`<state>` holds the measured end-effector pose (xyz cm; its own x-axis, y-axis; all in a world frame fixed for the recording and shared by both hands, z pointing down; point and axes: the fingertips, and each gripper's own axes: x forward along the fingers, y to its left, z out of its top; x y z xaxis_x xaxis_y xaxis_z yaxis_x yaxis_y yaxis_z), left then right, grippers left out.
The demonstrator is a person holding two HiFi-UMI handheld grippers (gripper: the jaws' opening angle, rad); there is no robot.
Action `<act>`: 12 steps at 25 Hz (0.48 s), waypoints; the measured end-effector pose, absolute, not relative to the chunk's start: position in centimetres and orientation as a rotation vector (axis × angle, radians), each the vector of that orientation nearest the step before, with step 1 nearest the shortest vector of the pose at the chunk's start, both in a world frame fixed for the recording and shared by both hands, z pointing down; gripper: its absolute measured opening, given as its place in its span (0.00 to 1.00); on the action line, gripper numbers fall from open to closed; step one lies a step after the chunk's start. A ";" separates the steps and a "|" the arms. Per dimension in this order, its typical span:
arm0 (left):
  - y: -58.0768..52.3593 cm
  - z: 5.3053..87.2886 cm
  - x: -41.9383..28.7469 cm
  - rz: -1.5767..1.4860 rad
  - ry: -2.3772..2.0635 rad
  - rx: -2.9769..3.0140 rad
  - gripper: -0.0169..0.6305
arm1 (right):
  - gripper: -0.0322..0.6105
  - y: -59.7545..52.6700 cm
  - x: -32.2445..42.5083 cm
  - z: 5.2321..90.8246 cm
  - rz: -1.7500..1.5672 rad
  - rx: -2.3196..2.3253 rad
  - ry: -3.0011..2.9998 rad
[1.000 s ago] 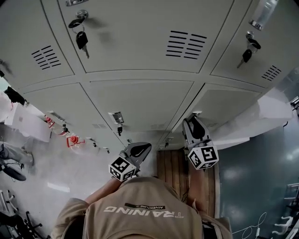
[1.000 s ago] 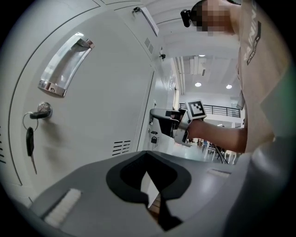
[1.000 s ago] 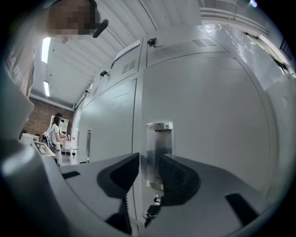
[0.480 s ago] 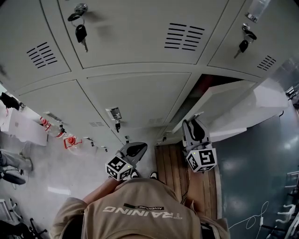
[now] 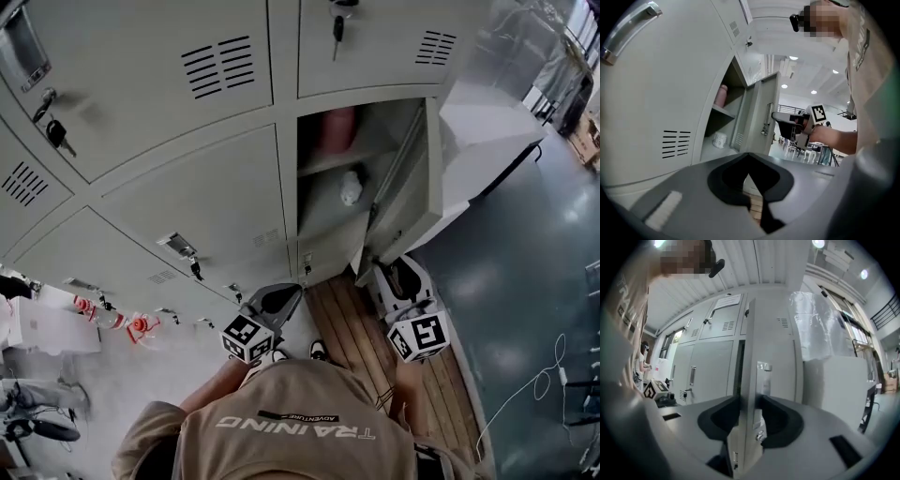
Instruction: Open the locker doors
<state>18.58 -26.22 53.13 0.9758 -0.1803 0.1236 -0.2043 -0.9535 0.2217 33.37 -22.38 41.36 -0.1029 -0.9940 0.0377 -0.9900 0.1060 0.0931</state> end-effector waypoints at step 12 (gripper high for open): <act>-25.1 52.5 23.9 0.206 -0.168 2.933 0.04 | 0.20 -16.2 46.4 42.7 -0.026 2.373 -1.882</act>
<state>23.86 -25.07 52.49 0.9839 -0.0987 0.1491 -0.1260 -0.9744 0.1862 46.40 -16.25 42.67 0.2299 -0.9716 0.0567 -0.9696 -0.2236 0.0989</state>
